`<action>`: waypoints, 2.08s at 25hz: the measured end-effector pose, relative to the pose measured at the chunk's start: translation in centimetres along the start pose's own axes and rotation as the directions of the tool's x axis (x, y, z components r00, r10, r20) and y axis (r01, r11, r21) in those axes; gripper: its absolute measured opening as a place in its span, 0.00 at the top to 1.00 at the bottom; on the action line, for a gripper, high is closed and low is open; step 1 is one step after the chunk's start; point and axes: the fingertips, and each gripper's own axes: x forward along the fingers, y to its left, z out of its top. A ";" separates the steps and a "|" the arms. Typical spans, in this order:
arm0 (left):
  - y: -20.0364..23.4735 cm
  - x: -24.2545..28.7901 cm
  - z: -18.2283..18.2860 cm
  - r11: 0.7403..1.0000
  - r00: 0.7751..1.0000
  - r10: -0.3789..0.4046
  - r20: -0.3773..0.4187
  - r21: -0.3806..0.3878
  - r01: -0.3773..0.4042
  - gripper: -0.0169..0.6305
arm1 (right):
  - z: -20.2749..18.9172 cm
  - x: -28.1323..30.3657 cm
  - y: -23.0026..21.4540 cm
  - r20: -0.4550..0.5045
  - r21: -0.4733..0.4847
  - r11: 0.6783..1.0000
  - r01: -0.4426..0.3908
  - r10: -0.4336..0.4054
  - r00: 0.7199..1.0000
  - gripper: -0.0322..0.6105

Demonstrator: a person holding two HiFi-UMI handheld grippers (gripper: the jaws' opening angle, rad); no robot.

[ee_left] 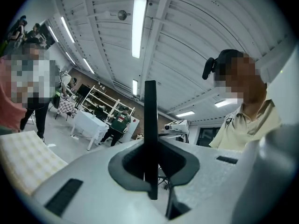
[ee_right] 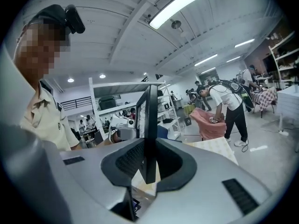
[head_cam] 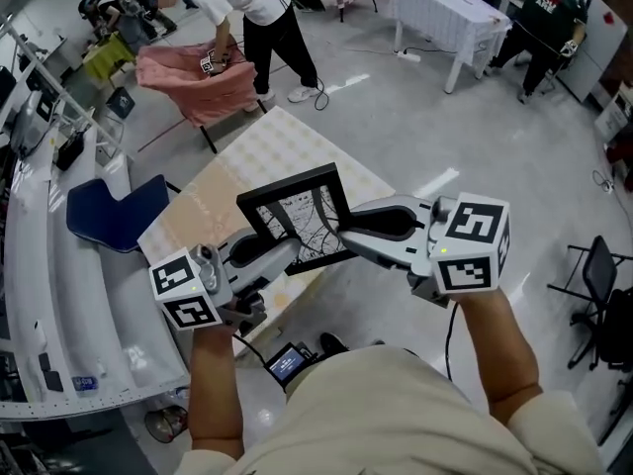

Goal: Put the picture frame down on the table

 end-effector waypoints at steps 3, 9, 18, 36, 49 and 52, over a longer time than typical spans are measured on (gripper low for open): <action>2.0 -1.4 0.6 1.000 1.000 -0.019 -0.003 -0.009 0.019 0.90 | 0.4 2.2 -0.8 -0.004 0.005 1.000 0.015 -0.015 1.000 0.84; 6.3 -0.1 1.2 0.998 0.999 -0.033 0.003 -0.048 0.034 0.90 | 0.9 3.3 -5.1 -0.024 0.034 0.999 0.041 -0.040 0.999 0.84; 11.0 1.9 2.8 0.997 0.999 0.046 0.006 -0.069 -0.046 0.90 | 2.3 4.4 -10.6 -0.038 0.061 0.998 -0.032 0.035 0.999 0.84; 19.7 8.3 4.3 0.960 0.963 0.269 0.025 -0.083 -0.266 0.90 | 3.7 4.0 -22.3 -0.068 0.097 0.965 -0.242 0.249 0.966 0.84; 20.2 6.3 5.1 0.972 0.972 0.236 0.011 -0.016 -0.236 0.90 | 4.3 6.1 -21.6 -0.089 0.059 0.983 -0.175 0.180 0.980 0.84; 19.8 4.8 5.5 0.976 0.976 0.218 0.022 -0.016 -0.217 0.90 | 4.7 7.2 -20.4 -0.103 0.042 0.986 -0.162 0.166 0.981 0.84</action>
